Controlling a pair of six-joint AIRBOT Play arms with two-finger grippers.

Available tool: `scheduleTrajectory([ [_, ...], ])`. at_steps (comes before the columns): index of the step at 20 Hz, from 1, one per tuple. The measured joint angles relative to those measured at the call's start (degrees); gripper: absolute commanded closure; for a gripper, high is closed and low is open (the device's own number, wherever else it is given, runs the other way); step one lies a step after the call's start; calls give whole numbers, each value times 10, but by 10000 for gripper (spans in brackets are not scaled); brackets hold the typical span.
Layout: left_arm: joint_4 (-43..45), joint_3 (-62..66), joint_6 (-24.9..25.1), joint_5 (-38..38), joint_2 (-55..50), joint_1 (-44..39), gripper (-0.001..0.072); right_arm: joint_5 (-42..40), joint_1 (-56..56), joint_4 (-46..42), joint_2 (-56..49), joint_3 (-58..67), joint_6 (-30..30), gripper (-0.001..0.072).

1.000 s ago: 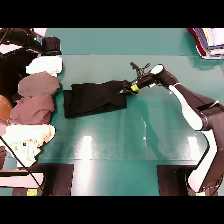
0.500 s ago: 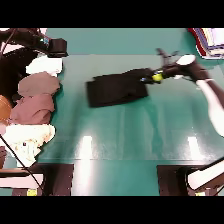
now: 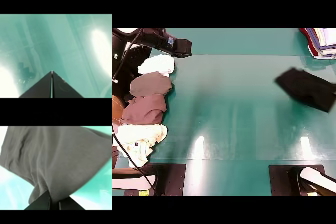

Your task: Fold the shirts.

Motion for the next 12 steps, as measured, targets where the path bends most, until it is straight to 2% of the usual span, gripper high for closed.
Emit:
scheduleTrajectory([
  [5,0,0,0,14,0,-14,683,-9,-108,-26,55,-87,5,693],
  [6,1,0,0,14,0,-15,682,-9,-111,-37,61,-96,5,668],
  [7,1,0,0,16,0,-16,682,-3,-111,-52,66,-103,7,439],
  [8,1,0,0,16,0,-16,682,7,-111,-71,69,-106,7,174],
  [9,2,0,0,16,0,-17,682,19,-112,-92,71,-105,8,114],
  [12,10,0,0,15,0,-17,682,71,-127,-140,75,-73,12,120],
])
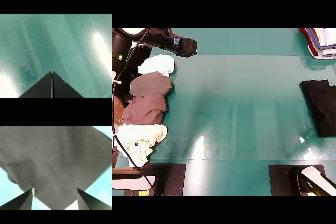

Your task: Fold the shirts.

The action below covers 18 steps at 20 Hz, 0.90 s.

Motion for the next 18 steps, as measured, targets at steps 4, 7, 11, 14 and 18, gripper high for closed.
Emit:
scheduleTrajectory([
  [4,5,0,0,-2,0,0,682,62,6,29,2,68,7,120],
  [7,5,0,0,-11,0,0,682,95,76,84,3,104,7,121],
  [11,5,0,0,-11,0,0,682,116,241,118,3,124,8,557],
  [14,4,0,0,-2,0,0,682,117,361,123,3,128,8,693],
  [18,4,0,0,5,0,0,682,110,474,127,3,130,8,692],
])
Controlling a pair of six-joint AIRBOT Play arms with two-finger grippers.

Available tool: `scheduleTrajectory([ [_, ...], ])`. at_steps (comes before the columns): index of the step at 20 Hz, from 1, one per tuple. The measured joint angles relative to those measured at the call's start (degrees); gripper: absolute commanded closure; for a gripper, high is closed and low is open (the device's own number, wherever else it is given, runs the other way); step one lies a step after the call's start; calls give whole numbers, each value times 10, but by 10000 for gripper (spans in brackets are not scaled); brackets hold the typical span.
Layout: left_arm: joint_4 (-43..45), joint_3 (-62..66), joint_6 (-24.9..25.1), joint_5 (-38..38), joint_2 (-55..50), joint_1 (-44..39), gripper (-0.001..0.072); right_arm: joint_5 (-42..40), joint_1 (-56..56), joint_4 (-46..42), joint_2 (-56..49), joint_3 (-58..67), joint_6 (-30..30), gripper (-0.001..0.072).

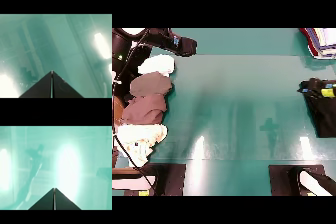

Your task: Fold the shirts.

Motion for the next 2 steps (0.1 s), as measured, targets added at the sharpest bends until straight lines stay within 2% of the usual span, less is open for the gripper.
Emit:
scheduleTrajectory([
  [2,0,0,0,2,0,0,682,-4,30,1,0,0,0,692],
])
